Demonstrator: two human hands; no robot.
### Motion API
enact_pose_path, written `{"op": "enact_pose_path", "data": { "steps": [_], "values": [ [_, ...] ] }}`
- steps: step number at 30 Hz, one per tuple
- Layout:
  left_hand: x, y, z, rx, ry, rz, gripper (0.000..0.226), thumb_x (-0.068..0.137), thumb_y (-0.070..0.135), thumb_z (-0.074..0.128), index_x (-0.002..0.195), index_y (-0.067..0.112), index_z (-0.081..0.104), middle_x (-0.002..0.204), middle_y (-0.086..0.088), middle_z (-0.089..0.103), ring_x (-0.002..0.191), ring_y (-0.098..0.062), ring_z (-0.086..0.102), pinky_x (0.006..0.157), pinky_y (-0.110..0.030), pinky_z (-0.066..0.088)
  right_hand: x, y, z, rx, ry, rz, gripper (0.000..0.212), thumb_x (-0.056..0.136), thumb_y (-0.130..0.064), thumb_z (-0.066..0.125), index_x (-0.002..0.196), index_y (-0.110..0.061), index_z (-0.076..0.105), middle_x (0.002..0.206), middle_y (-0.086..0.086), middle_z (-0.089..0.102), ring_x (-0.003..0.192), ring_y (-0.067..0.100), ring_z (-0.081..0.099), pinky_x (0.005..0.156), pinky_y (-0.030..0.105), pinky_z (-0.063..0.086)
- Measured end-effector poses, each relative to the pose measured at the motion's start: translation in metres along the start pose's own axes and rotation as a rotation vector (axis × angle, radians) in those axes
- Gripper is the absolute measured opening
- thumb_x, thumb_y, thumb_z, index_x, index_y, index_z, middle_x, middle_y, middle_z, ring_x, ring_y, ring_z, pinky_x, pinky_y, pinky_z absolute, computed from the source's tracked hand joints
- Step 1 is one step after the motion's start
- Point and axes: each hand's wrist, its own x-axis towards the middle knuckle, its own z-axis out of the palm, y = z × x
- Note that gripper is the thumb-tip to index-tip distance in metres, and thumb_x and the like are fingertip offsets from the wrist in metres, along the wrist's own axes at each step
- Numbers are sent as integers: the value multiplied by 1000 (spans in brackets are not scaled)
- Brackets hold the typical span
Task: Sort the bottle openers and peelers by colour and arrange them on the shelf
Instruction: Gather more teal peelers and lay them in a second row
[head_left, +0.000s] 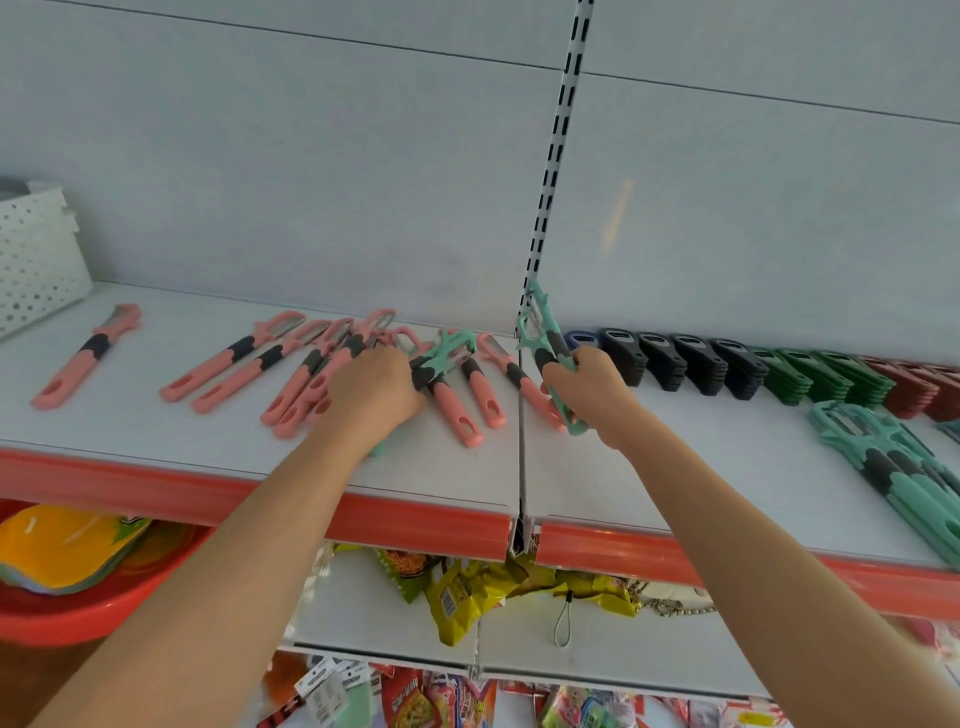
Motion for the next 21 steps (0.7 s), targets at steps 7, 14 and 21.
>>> {"op": "enact_pose_path", "data": {
  "steps": [7, 14, 21],
  "values": [
    [-3, -26, -7, 16, 32, 17, 24, 89, 17, 50, 70, 8, 41, 63, -2, 40, 65, -25, 47, 56, -29, 36, -2, -11, 13, 0, -13, -46, 9, 87, -14, 49, 80, -8, 49, 74, 10, 57, 57, 18, 49, 50, 22, 35],
    [-5, -28, -8, 28, -10, 89, 14, 88, 15, 53, 79, 4, 52, 62, -2, 45, 56, -18, 44, 47, -27, 31, -7, -21, 25, -6, -35, -80, 16, 88, -10, 45, 72, -12, 47, 67, 1, 55, 57, 15, 58, 49, 22, 39],
    [-8, -27, -3, -47, -3, 18, 24, 86, 20, 55, 69, 9, 42, 67, -2, 45, 65, -21, 47, 48, -27, 27, -9, -21, 27, 16, -12, -63, 17, 87, -9, 46, 71, -12, 46, 68, 4, 55, 56, 15, 57, 51, 25, 40]
  ]
}}
